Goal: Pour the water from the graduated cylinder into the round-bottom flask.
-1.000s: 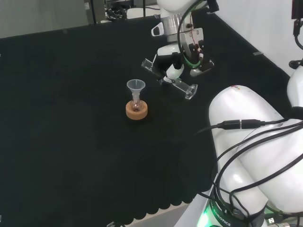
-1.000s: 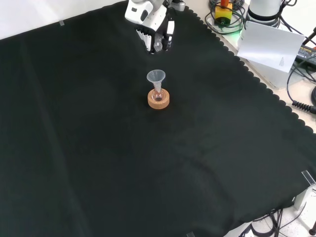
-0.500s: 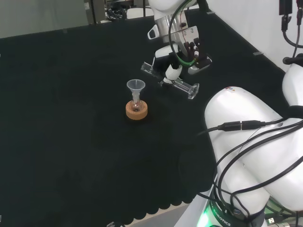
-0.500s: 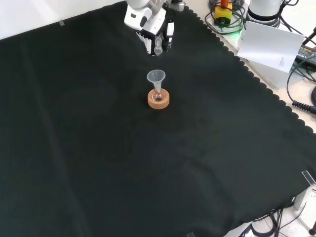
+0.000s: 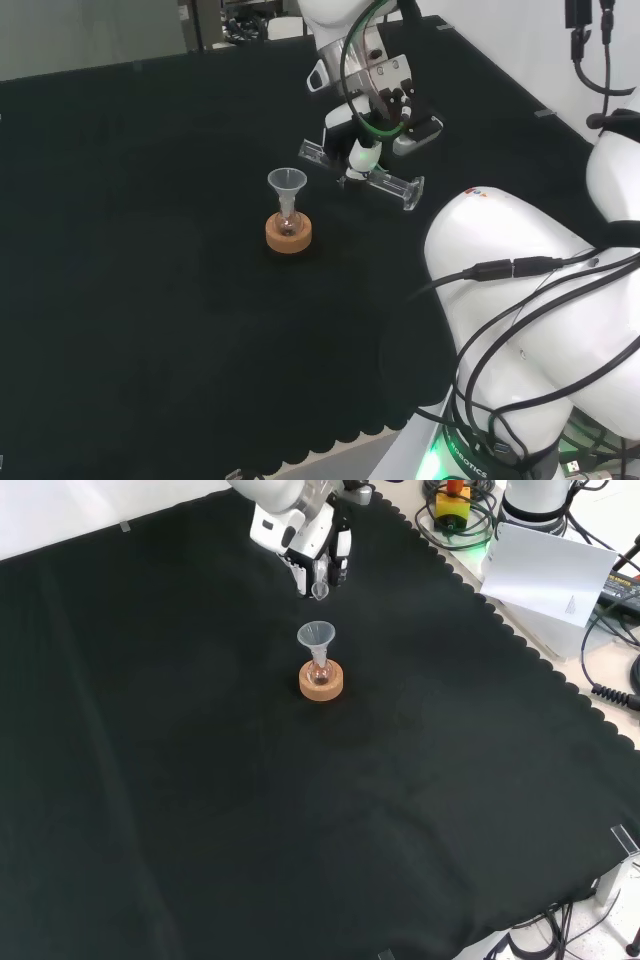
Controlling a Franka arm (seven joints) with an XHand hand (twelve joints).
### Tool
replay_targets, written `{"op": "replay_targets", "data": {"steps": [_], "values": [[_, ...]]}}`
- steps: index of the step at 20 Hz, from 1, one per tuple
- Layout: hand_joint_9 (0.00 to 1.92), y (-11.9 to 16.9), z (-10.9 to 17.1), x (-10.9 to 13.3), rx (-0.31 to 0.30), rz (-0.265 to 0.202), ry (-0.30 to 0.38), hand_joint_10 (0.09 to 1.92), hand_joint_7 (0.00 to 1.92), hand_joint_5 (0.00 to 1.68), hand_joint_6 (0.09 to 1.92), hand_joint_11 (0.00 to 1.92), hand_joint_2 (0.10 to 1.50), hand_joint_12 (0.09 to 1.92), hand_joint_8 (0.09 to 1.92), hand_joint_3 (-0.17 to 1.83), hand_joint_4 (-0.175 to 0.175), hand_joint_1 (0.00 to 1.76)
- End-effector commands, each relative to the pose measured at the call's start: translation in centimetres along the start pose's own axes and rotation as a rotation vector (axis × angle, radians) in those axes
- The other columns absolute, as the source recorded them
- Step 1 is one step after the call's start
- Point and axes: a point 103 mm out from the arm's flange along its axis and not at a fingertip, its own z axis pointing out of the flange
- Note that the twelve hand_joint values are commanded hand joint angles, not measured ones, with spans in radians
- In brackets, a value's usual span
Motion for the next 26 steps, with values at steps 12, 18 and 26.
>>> {"op": "replay_targets", "data": {"steps": [12, 18, 26], "values": [[1.54, 0.9, -0.1, -0.1, 0.160, 0.047, -0.034, 0.09, 1.28, 1.01, 0.97, 1.39, 1.11, 0.68, 0.36, 0.00, -0.053, 1.12], [1.54, 1.4, -0.4, 0.3, 0.204, 0.060, -0.048, 0.09, 1.28, 1.01, 0.97, 1.39, 1.11, 0.68, 0.36, 0.00, -0.053, 1.12], [1.54, 1.7, -0.7, 0.6, 0.251, 0.071, -0.061, 0.09, 1.29, 1.01, 0.97, 1.39, 1.11, 0.68, 0.35, 0.00, -0.053, 1.12]]}}
